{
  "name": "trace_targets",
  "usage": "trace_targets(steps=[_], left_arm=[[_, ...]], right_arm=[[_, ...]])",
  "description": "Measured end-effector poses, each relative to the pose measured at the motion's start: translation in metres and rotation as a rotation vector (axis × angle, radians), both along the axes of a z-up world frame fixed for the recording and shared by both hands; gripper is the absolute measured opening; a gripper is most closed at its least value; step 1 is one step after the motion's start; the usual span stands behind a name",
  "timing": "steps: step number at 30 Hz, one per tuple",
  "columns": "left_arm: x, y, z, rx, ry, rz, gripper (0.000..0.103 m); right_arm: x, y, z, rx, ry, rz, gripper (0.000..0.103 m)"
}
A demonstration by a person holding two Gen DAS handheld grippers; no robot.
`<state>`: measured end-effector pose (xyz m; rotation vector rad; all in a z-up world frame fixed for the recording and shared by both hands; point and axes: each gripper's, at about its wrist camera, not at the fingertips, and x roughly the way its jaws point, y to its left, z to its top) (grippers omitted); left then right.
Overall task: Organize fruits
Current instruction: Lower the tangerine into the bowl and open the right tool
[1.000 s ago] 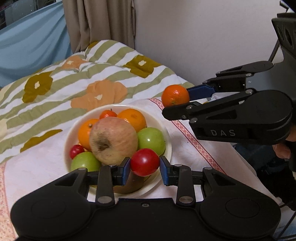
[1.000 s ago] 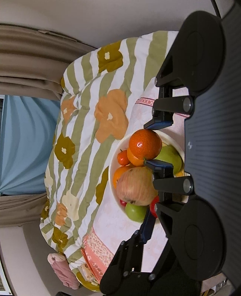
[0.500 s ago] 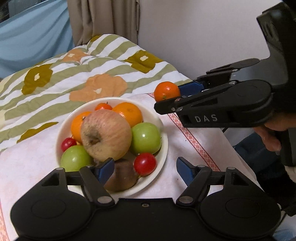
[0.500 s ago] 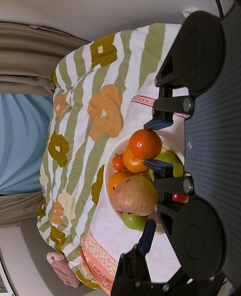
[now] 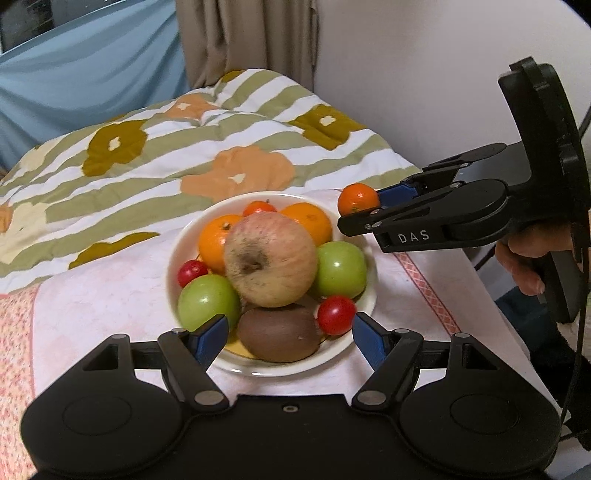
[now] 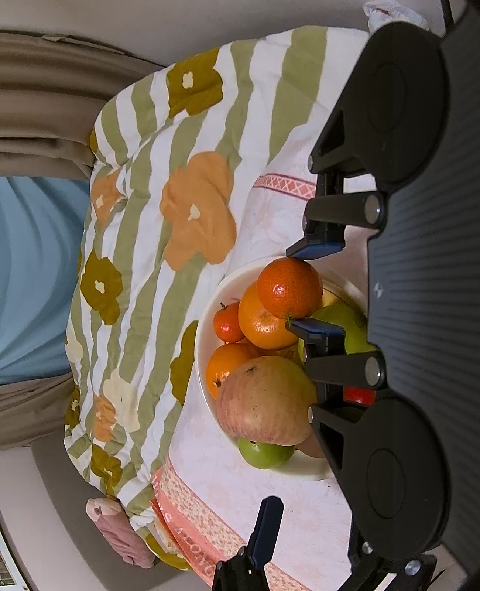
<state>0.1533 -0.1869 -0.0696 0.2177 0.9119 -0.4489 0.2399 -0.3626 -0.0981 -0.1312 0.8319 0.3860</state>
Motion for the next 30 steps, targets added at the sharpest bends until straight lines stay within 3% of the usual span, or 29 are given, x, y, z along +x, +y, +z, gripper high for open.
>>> trace_targets(steps=[3, 4, 7, 8, 16, 19, 21, 22, 23, 24, 26, 30], left_arm=[[-0.001, 0.004, 0.0, 0.009, 0.005, 0.016, 0.078], [-0.002, 0.005, 0.0, 0.011, 0.007, 0.02, 0.078], [-0.003, 0.009, 0.0, 0.014, 0.008, 0.028, 0.078], [-0.003, 0.01, 0.001, 0.012, 0.008, 0.031, 0.078], [-0.013, 0.023, 0.008, -0.046, -0.004, 0.063, 0.078], [-0.02, 0.028, 0.015, -0.061, -0.012, 0.055, 0.079], [-0.023, 0.032, 0.015, -0.064, -0.019, 0.056, 0.083], [-0.024, 0.033, 0.014, -0.059, -0.021, 0.058, 0.083], [-0.024, 0.034, 0.012, -0.049, -0.018, 0.061, 0.083], [-0.024, 0.036, 0.01, -0.043, -0.013, 0.065, 0.083], [-0.023, 0.038, 0.006, -0.046, 0.0, 0.076, 0.083], [-0.022, 0.04, 0.004, -0.054, 0.015, 0.078, 0.083]], right_arm=[[0.002, 0.001, -0.002, 0.01, 0.007, 0.001, 0.051], [0.002, 0.002, -0.003, 0.016, 0.006, 0.005, 0.058], [-0.001, 0.001, 0.0, 0.016, -0.007, -0.023, 0.094], [-0.002, 0.001, 0.002, 0.017, -0.017, -0.035, 0.096], [-0.016, 0.003, 0.013, -0.021, -0.048, -0.076, 0.096], [-0.03, -0.016, 0.009, -0.106, -0.15, -0.117, 0.097], [-0.02, -0.038, -0.014, -0.175, -0.086, -0.194, 0.095], [-0.015, -0.046, -0.023, -0.182, -0.039, -0.224, 0.087], [-0.013, -0.054, -0.029, -0.161, 0.0, -0.245, 0.079], [-0.014, -0.06, -0.031, -0.126, 0.017, -0.249, 0.078], [-0.021, -0.062, -0.033, -0.096, 0.011, -0.264, 0.078], [-0.036, -0.048, -0.032, -0.133, -0.048, -0.229, 0.078]])
